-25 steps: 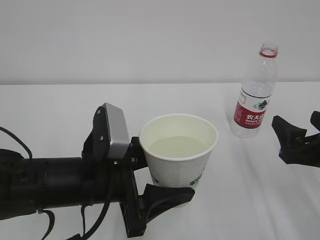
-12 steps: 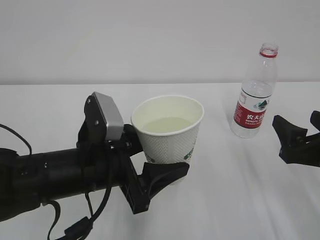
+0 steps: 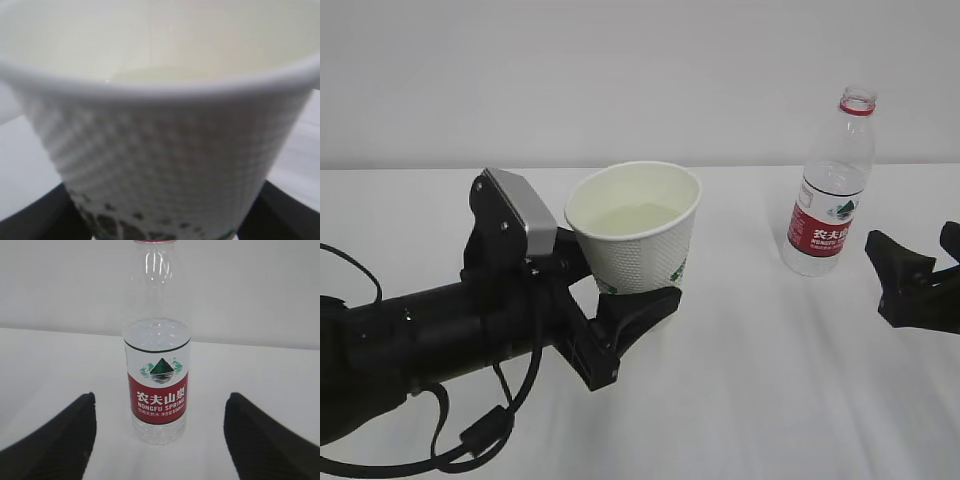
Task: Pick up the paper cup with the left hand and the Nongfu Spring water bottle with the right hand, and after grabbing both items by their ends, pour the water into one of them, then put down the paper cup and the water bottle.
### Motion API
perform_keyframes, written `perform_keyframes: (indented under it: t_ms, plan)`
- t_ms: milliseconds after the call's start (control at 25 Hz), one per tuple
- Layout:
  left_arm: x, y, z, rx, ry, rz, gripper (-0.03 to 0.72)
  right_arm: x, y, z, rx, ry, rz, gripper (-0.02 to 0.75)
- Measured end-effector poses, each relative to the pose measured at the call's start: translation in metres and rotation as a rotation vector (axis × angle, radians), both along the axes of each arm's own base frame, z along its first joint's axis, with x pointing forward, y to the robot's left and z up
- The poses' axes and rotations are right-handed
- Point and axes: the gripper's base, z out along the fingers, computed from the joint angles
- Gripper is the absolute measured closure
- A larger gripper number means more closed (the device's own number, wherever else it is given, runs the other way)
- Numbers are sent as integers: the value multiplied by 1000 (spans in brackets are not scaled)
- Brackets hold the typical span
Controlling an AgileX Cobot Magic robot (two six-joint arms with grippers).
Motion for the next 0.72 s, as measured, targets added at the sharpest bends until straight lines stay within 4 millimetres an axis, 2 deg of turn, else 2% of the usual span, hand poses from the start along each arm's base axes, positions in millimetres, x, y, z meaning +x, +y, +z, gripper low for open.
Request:
perform_keyframes:
  t_ms: [360,720]
  plan:
    - [10,8,1,-1,-19,93,141,0,0,0,0,0,0,143]
    - [24,24,1,0,-20,166,141,0,0,0,0,-1,0,143]
